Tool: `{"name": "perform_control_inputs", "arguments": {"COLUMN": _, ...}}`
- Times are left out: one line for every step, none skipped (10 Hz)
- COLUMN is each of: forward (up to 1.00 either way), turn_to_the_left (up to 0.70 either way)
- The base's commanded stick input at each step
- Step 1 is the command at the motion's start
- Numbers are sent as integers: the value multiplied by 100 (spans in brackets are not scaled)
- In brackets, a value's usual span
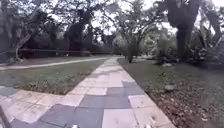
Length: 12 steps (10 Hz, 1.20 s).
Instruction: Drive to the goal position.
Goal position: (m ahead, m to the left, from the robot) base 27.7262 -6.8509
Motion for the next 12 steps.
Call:
{"name": "perform_control_inputs", "arguments": {"forward": 70, "turn_to_the_left": 0}}
{"name": "perform_control_inputs", "arguments": {"forward": 70, "turn_to_the_left": 0}}
{"name": "perform_control_inputs", "arguments": {"forward": 70, "turn_to_the_left": 0}}
{"name": "perform_control_inputs", "arguments": {"forward": 70, "turn_to_the_left": -23}}
{"name": "perform_control_inputs", "arguments": {"forward": 70, "turn_to_the_left": -35}}
{"name": "perform_control_inputs", "arguments": {"forward": 70, "turn_to_the_left": -24}}
{"name": "perform_control_inputs", "arguments": {"forward": 70, "turn_to_the_left": -5}}
{"name": "perform_control_inputs", "arguments": {"forward": 70, "turn_to_the_left": 0}}
{"name": "perform_control_inputs", "arguments": {"forward": 70, "turn_to_the_left": 0}}
{"name": "perform_control_inputs", "arguments": {"forward": 70, "turn_to_the_left": 0}}
{"name": "perform_control_inputs", "arguments": {"forward": 70, "turn_to_the_left": 0}}
{"name": "perform_control_inputs", "arguments": {"forward": 70, "turn_to_the_left": 0}}
